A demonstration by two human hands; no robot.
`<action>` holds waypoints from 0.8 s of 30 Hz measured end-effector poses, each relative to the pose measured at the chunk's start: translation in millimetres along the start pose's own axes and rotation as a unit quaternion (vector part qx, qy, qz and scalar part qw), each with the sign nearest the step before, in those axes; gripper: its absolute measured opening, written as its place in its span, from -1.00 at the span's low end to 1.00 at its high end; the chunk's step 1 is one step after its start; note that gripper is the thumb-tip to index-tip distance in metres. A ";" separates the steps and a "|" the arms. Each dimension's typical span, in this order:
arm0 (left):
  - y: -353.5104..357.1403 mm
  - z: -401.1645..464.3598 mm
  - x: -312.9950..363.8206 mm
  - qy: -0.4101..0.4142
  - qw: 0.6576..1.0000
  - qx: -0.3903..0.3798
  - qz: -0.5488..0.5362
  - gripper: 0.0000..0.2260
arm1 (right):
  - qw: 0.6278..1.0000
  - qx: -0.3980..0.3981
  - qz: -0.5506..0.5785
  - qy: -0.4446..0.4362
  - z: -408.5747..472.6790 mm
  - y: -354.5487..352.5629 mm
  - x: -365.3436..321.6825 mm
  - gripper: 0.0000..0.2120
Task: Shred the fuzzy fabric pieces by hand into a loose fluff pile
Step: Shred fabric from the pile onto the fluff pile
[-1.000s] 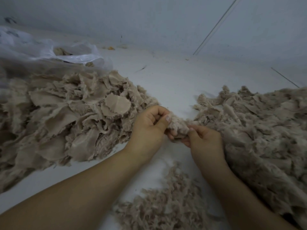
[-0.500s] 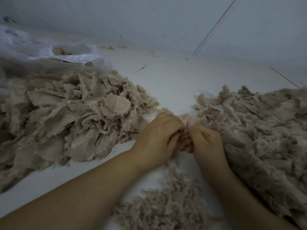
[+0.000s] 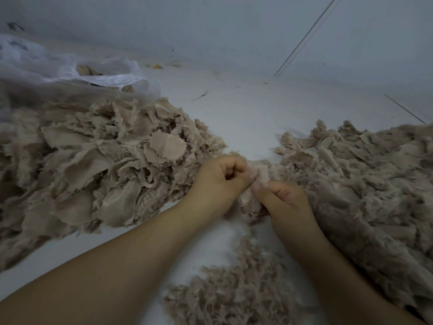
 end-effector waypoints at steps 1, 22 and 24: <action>-0.5 1.1 -2.4 -0.005 1.000 0.017 -0.006 -0.87 | 1.000 -0.001 0.006 0.006 -0.3 0.4 -0.5 -0.56; 10.5 -5.2 -0.8 -0.040 0.994 -0.053 0.090 -0.68 | 0.993 0.096 0.057 0.045 0.5 -2.8 -2.6 -0.47; 11.4 -5.4 -0.8 -0.050 0.990 -0.091 0.099 -0.70 | 0.993 0.098 0.049 0.045 0.3 -2.7 -3.0 -0.48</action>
Point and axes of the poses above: each hand's wrist, its own z-axis towards the middle knuckle, its own y-axis out of the palm, x = y × z, the point moved 3 cm from there along z, towards the middle knuckle, and after that the axes turned 7 degrees about -y, right-handed, at the moved point
